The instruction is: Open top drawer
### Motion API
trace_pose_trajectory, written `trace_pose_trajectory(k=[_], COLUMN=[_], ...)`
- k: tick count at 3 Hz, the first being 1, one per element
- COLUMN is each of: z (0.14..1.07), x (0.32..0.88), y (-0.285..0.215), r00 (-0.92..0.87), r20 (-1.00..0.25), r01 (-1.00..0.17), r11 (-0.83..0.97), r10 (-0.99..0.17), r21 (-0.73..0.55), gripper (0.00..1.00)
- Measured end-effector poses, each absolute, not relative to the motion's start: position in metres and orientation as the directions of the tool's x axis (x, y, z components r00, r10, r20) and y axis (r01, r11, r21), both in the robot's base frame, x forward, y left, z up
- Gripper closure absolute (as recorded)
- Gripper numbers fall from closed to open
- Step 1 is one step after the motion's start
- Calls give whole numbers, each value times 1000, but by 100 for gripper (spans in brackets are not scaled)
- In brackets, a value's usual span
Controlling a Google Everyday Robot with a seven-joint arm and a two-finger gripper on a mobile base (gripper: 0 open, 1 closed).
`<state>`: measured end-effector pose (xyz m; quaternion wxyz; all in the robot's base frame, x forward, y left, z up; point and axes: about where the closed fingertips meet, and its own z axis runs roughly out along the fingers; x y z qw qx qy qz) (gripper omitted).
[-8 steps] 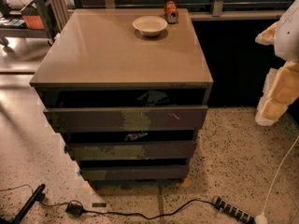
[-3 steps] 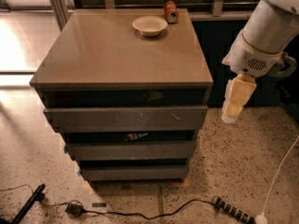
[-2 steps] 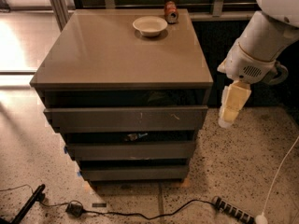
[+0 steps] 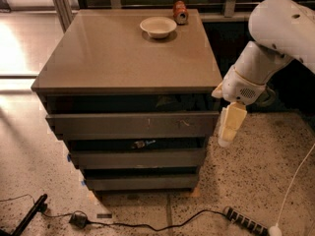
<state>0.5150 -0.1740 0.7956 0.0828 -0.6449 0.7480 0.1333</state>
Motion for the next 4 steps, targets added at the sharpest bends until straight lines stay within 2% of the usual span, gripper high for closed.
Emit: trace_pose_trajectory(k=[1, 2, 3, 4], z=[754, 735, 735, 731], x=[505, 496, 496, 528], y=[-160, -155, -155, -144], r00=[-113, -84, -84, -70], r20=[-320, -331, -331, -345], r01=[-981, -974, -974, -980], r11=[55, 7, 7, 0], r10=[-941, -940, -940, -936], r21=[186, 228, 228, 198], gripper=[0, 0, 0, 0])
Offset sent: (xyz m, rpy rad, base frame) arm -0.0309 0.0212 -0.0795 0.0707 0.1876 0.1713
